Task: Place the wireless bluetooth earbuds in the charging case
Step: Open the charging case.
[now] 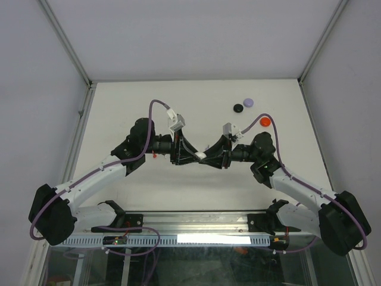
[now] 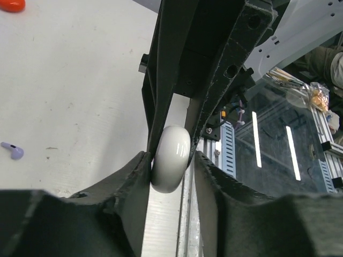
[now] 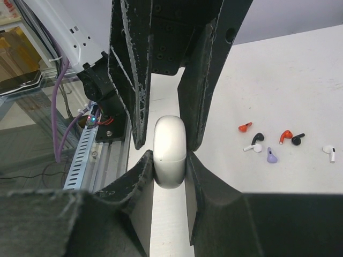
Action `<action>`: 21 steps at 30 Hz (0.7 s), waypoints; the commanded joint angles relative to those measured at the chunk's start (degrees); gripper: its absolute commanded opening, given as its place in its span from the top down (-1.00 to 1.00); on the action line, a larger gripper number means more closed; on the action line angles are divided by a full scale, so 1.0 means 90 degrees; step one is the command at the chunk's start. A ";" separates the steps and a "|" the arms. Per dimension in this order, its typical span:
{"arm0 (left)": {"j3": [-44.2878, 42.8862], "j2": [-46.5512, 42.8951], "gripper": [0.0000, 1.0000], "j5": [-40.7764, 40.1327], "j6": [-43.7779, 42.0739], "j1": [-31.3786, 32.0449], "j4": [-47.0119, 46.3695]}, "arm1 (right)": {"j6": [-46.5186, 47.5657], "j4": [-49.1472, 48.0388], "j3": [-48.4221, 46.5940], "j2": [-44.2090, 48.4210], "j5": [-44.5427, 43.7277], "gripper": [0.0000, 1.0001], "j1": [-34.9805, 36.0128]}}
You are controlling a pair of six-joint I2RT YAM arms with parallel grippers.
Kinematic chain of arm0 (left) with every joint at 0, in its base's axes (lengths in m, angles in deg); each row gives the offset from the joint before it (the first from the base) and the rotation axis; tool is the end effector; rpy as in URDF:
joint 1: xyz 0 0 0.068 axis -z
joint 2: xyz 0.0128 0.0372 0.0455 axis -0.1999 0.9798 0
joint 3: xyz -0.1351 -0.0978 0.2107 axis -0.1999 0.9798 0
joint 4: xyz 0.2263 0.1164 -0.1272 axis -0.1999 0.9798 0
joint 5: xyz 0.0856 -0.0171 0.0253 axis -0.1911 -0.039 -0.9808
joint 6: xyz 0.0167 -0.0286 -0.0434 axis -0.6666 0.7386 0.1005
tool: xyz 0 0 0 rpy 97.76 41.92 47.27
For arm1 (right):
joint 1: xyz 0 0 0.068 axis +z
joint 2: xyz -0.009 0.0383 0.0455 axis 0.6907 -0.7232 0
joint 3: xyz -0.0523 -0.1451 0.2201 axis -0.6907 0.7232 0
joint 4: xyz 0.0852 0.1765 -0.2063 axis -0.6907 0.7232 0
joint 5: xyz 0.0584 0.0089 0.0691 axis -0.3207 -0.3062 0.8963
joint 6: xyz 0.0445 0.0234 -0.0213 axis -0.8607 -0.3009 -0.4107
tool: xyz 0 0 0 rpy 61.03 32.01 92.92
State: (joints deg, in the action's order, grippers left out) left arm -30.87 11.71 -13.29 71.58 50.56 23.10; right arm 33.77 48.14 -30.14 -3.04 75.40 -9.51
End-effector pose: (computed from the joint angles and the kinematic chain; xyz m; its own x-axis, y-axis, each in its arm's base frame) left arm 0.2036 -0.1987 0.2848 -0.4351 0.1337 -0.8904 0.8974 0.1448 -0.4168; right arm 0.1876 0.1628 0.2493 -0.1002 0.0589 -0.9932 -0.9941 0.0368 0.1025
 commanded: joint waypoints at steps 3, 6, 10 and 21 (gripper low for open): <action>-0.0144 0.0055 0.51 0.0377 -0.0191 0.0089 -0.0447 | -0.0182 -0.0171 -0.0378 -0.0082 0.0109 0.98 0.0031; -0.0131 -0.0019 0.80 0.0359 -0.0234 0.0092 -0.0441 | -0.0157 -0.0091 -0.0373 -0.0102 0.0184 0.85 0.0036; -0.0084 -0.0192 1.00 0.0245 -0.0314 0.0097 -0.0423 | -0.0066 0.0163 -0.0404 -0.0084 0.0274 0.60 0.0022; -0.0016 -0.0345 1.00 0.0134 -0.0379 0.0097 -0.0417 | -0.0081 0.0371 -0.0426 -0.0047 0.0256 0.18 0.0002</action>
State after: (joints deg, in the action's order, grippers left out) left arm -30.85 10.55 -12.17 69.81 50.71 22.92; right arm 32.50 51.68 -31.95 -3.68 78.13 -9.69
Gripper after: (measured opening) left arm 0.208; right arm 0.395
